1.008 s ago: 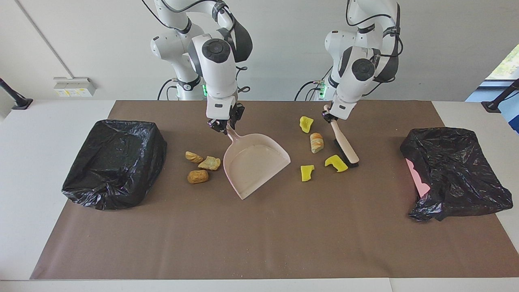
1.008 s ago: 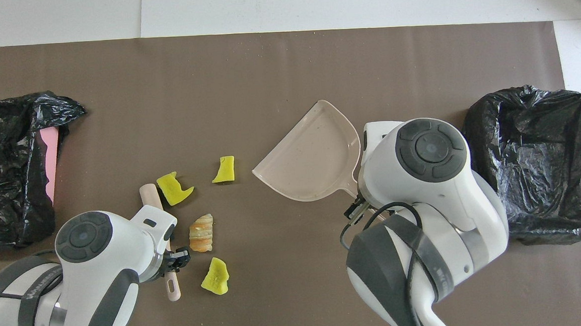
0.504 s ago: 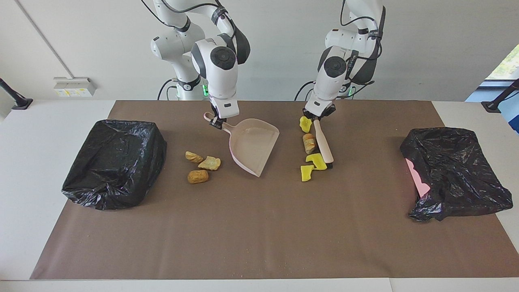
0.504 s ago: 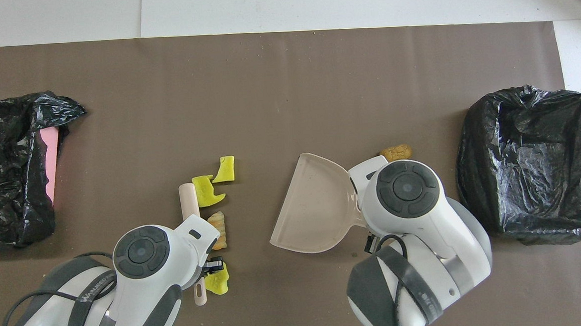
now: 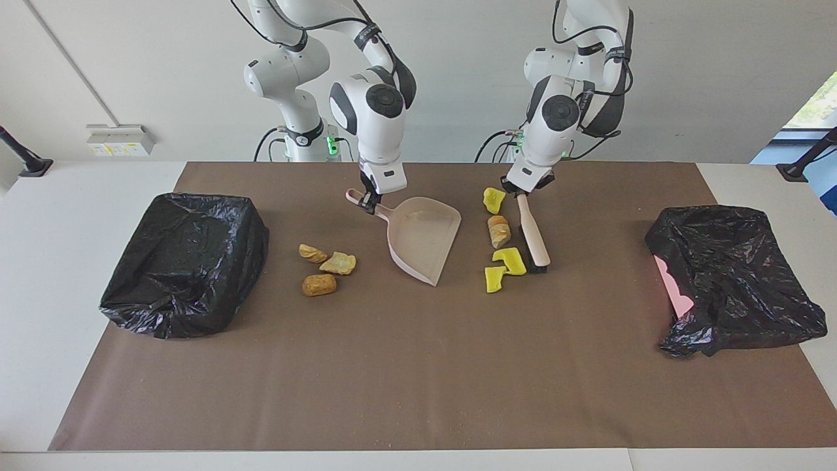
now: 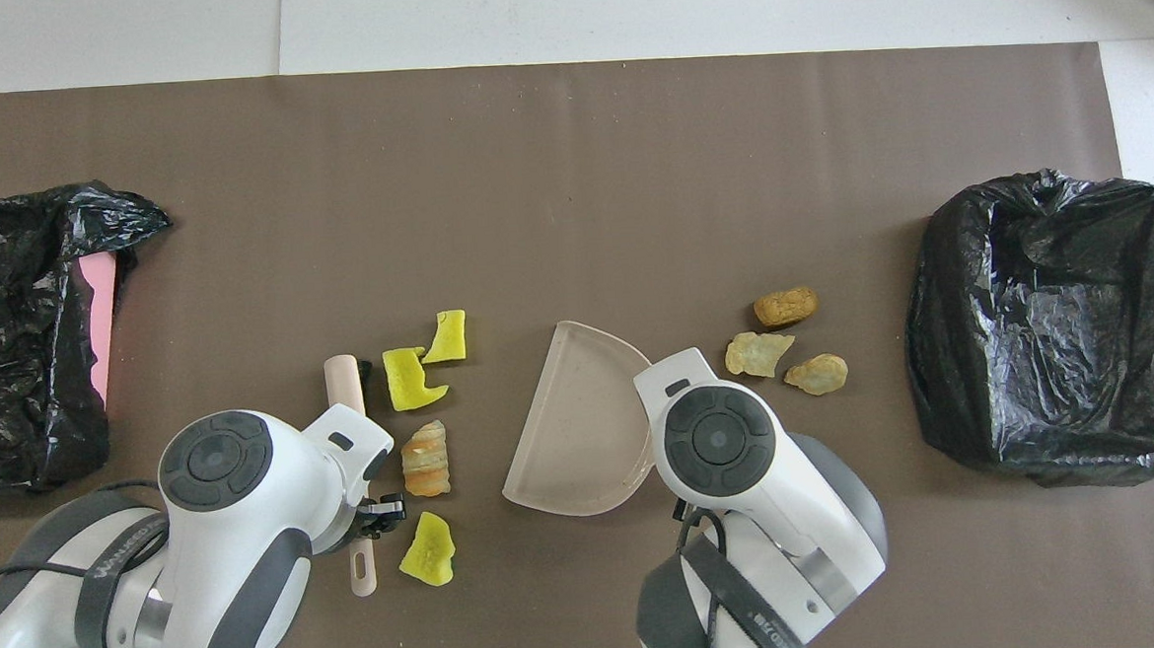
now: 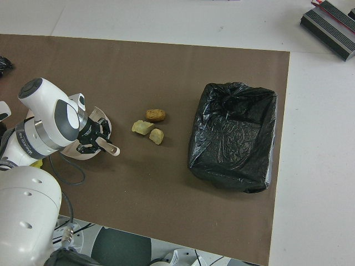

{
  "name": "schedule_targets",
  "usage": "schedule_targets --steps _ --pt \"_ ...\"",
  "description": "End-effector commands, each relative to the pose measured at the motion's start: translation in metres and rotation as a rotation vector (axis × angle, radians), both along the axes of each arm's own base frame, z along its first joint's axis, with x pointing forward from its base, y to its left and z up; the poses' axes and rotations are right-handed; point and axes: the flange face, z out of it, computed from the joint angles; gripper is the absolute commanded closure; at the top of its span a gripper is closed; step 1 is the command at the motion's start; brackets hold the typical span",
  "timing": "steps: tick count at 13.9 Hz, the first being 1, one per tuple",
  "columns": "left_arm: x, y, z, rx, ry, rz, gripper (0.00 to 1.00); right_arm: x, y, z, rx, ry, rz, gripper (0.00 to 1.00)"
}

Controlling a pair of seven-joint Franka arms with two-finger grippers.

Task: Sweep and dump trash in bin
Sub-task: 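Carry the dustpan toward the sponge pieces while the left gripper positions the brush, then sweep the yellow sponges toward the dustpan with the left gripper's brush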

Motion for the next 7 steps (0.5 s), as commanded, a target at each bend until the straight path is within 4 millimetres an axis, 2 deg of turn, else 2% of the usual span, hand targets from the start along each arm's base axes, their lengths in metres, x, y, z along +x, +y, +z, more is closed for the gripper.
schedule_targets --steps 1,2,3,5,7 --pt "0.02 0.011 -0.005 -0.028 -0.063 -0.015 1.0 -0.005 0.01 -0.008 -0.063 -0.055 0.023 1.0" --pt "0.028 0.009 -0.019 -0.041 -0.077 -0.046 1.0 -0.005 0.01 -0.008 -0.065 -0.055 0.022 1.0" --pt "0.033 0.008 -0.024 -0.052 -0.083 -0.082 1.0 -0.005 0.01 -0.008 -0.064 -0.056 0.023 1.0" --pt "0.046 0.009 -0.021 -0.079 -0.092 -0.174 1.0 -0.005 0.01 -0.008 -0.064 -0.056 0.021 1.0" --pt "0.047 -0.002 -0.019 -0.098 -0.101 -0.261 1.0 -0.005 0.01 -0.008 -0.064 -0.056 0.021 1.0"
